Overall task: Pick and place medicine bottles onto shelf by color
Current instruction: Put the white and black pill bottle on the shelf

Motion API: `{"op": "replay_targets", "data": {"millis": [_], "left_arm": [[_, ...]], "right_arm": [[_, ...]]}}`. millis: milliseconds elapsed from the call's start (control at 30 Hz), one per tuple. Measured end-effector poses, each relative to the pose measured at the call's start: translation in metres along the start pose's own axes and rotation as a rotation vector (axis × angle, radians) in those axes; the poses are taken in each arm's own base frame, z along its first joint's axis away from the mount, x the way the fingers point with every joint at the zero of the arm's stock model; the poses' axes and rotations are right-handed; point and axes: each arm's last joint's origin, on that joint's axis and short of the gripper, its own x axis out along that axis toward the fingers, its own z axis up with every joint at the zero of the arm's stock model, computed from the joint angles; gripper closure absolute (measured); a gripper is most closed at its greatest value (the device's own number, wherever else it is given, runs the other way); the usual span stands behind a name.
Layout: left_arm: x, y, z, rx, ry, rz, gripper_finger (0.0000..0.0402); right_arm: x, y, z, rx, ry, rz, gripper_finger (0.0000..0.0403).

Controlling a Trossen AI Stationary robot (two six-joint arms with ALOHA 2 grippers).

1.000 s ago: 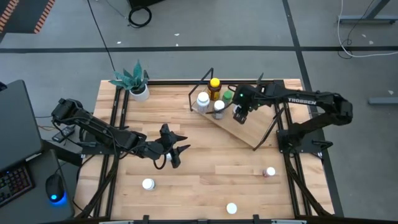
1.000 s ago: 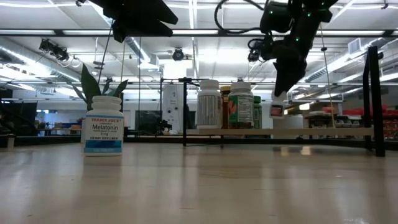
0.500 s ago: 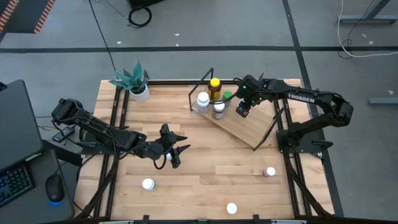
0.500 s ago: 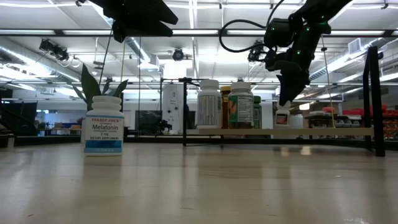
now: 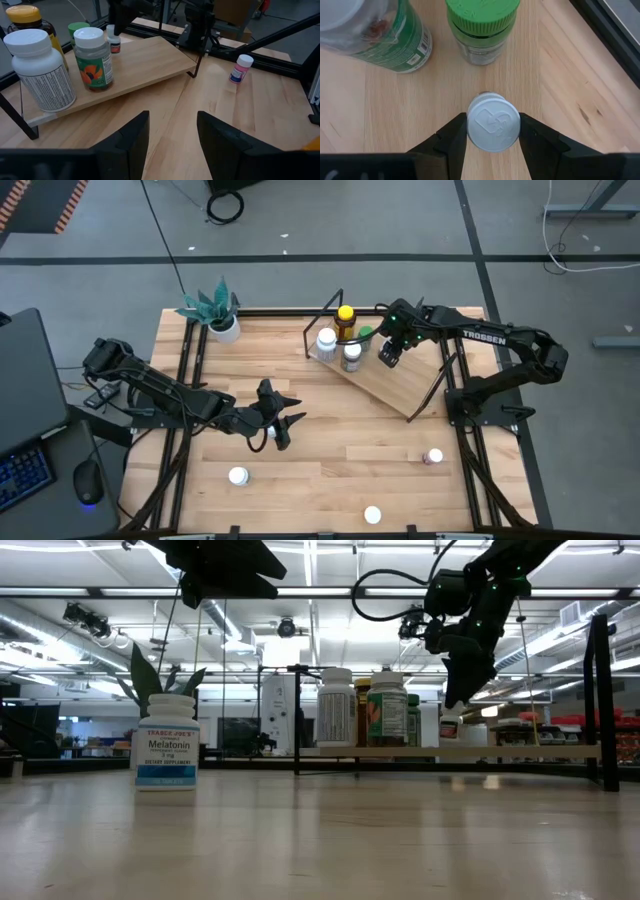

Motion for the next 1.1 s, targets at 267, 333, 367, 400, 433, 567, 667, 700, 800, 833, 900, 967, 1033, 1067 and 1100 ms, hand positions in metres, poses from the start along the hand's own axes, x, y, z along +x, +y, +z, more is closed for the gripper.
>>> {"op": "replay_targets", "data": {"millis": [267,333,367,400,433,567,667,700,800,833,900,967,1033,1067,1100], "left_arm": [[0.000,0.000,0.000,-0.002,0.000,0.000,0.0230],[0.000,0.000,0.000,-0.002,0.000,0.000,0.0230],[0.000,0.000,0.000,-0.002,0.000,0.000,0.0230],[0.000,0.000,0.000,-0.002,0.000,0.000,0.0230],[0.000,0.000,0.000,-0.002,-0.001,0.000,0.0230],[0.000,0.000,0.000,-0.005,-0.004,-0.002,0.0230],[0.000,0.000,0.000,-0.006,-0.004,-0.002,0.0230],[0.000,0.000,0.000,-0.005,-0.004,-0.002,0.0230],[0.000,0.000,0.000,-0.006,-0.004,-0.002,0.0230],[0.000,0.000,0.000,-0.006,-0.005,-0.002,0.0230],[0.000,0.000,0.001,-0.007,-0.005,-0.002,0.0230],[0.000,0.000,0.001,-0.006,-0.005,-0.002,0.0230],[0.000,0.000,0.001,-0.007,-0.005,-0.002,0.0230],[0.000,0.000,0.001,-0.007,-0.005,-0.003,0.0230],[0.000,0.000,0.001,-0.007,-0.005,-0.003,0.0230]], "right_arm": [[0.000,-0.002,0.000,0.011,-0.003,-0.003,0.0232],[0.000,-0.003,0.000,0.020,-0.003,-0.006,0.0232],[0.000,-0.004,0.001,0.024,-0.004,-0.008,0.0232],[0.000,-0.005,0.001,0.028,-0.004,-0.009,0.0232],[0.000,-0.006,0.001,0.031,-0.004,-0.010,0.0232],[0.000,-0.007,0.001,0.041,-0.003,0.002,0.0232],[0.000,-0.007,0.001,0.041,-0.003,0.013,0.0232],[0.000,-0.007,0.001,0.041,-0.003,0.013,0.0232],[0.000,-0.007,0.001,0.042,-0.003,0.012,0.0232],[0.000,-0.007,0.001,0.042,-0.003,0.012,0.0232],[0.001,-0.007,0.001,0.042,0.000,0.012,0.0232],[0.004,-0.008,0.001,0.043,0.012,0.010,0.0232],[0.008,-0.009,0.002,0.050,0.029,0.011,0.0232],[0.011,-0.010,0.002,0.053,0.038,0.014,0.0232],[0.013,-0.010,0.003,0.056,0.042,0.020,0.0232]]}}
